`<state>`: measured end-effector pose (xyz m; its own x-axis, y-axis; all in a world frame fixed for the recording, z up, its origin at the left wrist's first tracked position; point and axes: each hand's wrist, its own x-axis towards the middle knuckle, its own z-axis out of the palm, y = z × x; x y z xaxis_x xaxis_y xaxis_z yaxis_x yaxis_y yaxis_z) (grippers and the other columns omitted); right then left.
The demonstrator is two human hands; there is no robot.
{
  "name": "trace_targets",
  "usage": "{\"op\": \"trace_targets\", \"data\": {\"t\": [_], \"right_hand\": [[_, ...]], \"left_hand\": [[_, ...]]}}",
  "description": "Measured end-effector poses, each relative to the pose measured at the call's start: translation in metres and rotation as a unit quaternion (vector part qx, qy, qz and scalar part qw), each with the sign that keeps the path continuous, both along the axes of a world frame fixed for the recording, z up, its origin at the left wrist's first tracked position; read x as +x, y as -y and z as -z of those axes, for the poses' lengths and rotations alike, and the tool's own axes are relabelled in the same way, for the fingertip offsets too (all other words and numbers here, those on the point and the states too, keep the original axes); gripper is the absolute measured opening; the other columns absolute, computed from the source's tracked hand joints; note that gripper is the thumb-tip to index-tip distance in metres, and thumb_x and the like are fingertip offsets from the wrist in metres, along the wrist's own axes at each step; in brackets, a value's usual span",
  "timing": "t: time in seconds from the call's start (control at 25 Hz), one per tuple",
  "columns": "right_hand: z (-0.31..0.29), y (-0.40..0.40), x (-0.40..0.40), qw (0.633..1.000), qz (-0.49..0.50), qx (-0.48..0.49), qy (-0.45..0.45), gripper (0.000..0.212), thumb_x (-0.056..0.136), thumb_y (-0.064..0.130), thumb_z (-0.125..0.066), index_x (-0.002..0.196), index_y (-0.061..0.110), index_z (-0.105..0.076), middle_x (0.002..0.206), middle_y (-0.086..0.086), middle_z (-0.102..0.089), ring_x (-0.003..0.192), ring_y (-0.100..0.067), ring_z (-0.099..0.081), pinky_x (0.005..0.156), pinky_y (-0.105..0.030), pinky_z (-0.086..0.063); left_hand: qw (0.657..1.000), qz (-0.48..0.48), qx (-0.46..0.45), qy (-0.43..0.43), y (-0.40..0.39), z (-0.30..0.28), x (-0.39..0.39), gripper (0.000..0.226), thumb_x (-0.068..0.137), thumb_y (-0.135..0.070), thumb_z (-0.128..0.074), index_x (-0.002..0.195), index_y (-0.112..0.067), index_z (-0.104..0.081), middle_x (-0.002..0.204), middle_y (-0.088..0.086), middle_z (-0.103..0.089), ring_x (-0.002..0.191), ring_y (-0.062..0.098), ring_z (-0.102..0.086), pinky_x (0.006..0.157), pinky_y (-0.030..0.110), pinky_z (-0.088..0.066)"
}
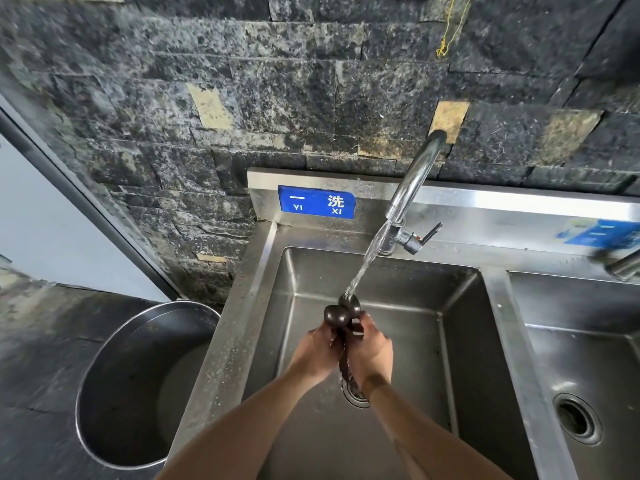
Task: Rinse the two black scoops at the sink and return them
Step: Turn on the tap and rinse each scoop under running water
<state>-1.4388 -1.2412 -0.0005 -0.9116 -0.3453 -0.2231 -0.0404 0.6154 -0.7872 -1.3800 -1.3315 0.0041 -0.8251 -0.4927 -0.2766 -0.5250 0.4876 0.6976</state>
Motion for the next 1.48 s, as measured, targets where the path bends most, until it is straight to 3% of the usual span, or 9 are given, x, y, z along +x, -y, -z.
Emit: {"op": "trace_targets", "data": {"t": [0.16,0.28,0.4,0.52,0.76,1.0,1.08,1.2,1.48], "right_hand": [[-0.001,-0.003,-0.005,1.0,0.017,-0.019,-0.007,0.028,0.087,0.029,-0.052,0.113,0.034,-0.061,0.089,-0.002,-0.077,0.083,-0.03,-0.071,0.066,-0.03,-0.054],[-0.003,-0.003,-0.008,0.999,0.033,-0.017,-0.005,0.028,0.087,0.03,-0.054,0.114,0.034,-0.062,0.088,-0.001,-0.077,0.083,-0.028,-0.07,0.059,-0.025,-0.043],[-0.004,-0.004,-0.011,0.999,0.039,-0.02,-0.002,0.023,0.089,0.028,-0.054,0.11,0.031,-0.063,0.083,0.001,-0.077,0.076,-0.025,-0.071,0.053,-0.021,-0.041],[-0.007,-0.007,-0.019,0.999,0.017,-0.03,-0.003,0.023,0.089,0.028,-0.056,0.109,0.029,-0.066,0.086,-0.002,-0.077,0.08,-0.027,-0.071,0.063,-0.026,-0.051],[-0.012,-0.009,-0.02,0.997,0.013,-0.075,0.012,0.016,0.085,0.028,-0.063,0.098,0.027,-0.073,0.076,0.006,-0.074,0.069,-0.014,-0.069,0.063,-0.017,-0.05],[-0.016,-0.012,-0.015,0.992,0.004,-0.113,0.048,0.015,0.082,0.027,-0.068,0.087,0.04,-0.072,0.062,0.026,-0.066,0.062,0.014,-0.062,0.057,0.001,-0.042],[-0.013,-0.019,-0.013,0.988,0.015,-0.127,0.082,0.022,0.083,0.021,-0.068,0.082,0.043,-0.07,0.068,0.021,-0.071,0.068,0.007,-0.067,0.066,-0.008,-0.052],[-0.005,-0.039,-0.02,0.964,0.065,-0.15,0.208,0.025,0.083,0.009,-0.063,0.091,0.029,-0.075,0.083,-0.003,-0.078,0.083,-0.023,-0.075,0.081,-0.039,-0.061],[0.007,-0.12,-0.056,0.887,0.149,-0.212,0.383,0.014,0.085,0.004,-0.069,0.094,0.014,-0.072,0.089,-0.008,-0.078,0.084,-0.021,-0.076,0.067,-0.028,-0.059]], "left_hand": [[1.0,0.018,-0.011,0.008,0.001,0.002,-0.012,0.018,0.091,-0.017,-0.047,0.1,-0.011,-0.061,0.098,0.013,-0.073,0.085,0.03,-0.069,0.064,0.029,-0.05],[0.999,0.036,-0.018,0.006,0.002,0.002,-0.017,0.014,0.092,-0.016,-0.046,0.093,-0.016,-0.06,0.093,0.009,-0.072,0.069,0.017,-0.064,0.051,0.008,-0.043],[0.997,0.059,-0.043,0.008,0.006,-0.001,-0.021,0.014,0.092,-0.017,-0.046,0.084,-0.021,-0.058,0.081,0.003,-0.066,0.058,0.007,-0.054,0.042,0.009,-0.037],[0.997,0.07,-0.044,-0.001,0.01,-0.005,-0.026,0.013,0.092,-0.017,-0.05,0.084,-0.017,-0.061,0.075,0.0,-0.064,0.063,0.012,-0.056,0.044,0.009,-0.038],[0.993,0.097,-0.046,-0.041,0.018,-0.012,-0.026,0.015,0.089,-0.009,-0.052,0.087,-0.01,-0.067,0.071,-0.008,-0.061,0.064,0.008,-0.059,0.052,0.004,-0.042],[0.995,0.08,-0.043,-0.033,0.016,-0.01,-0.015,0.009,0.09,-0.013,-0.054,0.087,-0.01,-0.062,0.078,0.003,-0.068,0.068,0.013,-0.061,0.051,0.006,-0.042],[0.995,0.087,-0.031,-0.029,0.01,-0.005,-0.012,0.007,0.092,-0.015,-0.056,0.085,-0.016,-0.057,0.072,-0.006,-0.063,0.064,0.009,-0.061,0.053,0.006,-0.044],[0.994,0.104,0.015,-0.017,-0.011,0.008,-0.017,0.011,0.095,-0.021,-0.057,0.098,-0.014,-0.063,0.088,-0.002,-0.072,0.076,0.009,-0.069,0.068,0.017,-0.056],[0.986,0.099,0.13,0.037,-0.077,0.033,-0.058,0.028,0.094,-0.027,-0.059,0.092,-0.002,-0.071,0.092,0.014,-0.075,0.085,0.027,-0.072,0.083,0.043,-0.058]]}}
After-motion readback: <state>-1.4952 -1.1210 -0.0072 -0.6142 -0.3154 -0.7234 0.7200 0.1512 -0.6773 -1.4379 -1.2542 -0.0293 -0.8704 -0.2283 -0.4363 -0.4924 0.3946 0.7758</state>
